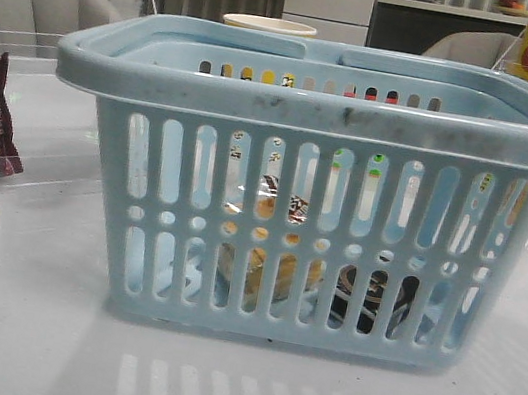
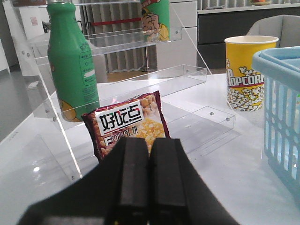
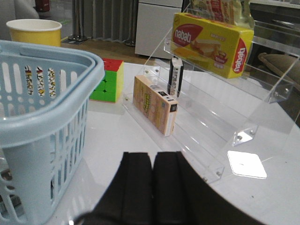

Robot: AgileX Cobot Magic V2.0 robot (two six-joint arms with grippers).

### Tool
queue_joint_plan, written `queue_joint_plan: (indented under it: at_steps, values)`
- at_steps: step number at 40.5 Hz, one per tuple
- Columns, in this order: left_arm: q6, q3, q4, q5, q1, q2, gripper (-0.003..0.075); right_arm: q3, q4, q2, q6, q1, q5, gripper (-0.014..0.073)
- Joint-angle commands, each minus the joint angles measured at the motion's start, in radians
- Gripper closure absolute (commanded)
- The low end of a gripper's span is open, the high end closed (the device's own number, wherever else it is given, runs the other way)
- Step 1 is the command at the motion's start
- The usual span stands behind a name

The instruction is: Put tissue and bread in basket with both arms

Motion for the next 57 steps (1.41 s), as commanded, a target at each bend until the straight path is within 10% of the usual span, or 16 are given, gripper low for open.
queue_joint_plan:
  at_steps: [1,57]
  values:
    - [0.0,-0.001,-0.01,-0.094,0.0,-0.016,0.0629,0.055,-0.011,-0.07,-0.009,-0.016,-0.114,0.0538]
    - [0.0,-0.001,-0.01,-0.096,0.009,-0.016,0.0629,0.135,-0.011,-0.104,-0.009,-0.017,-0.102,0.0538]
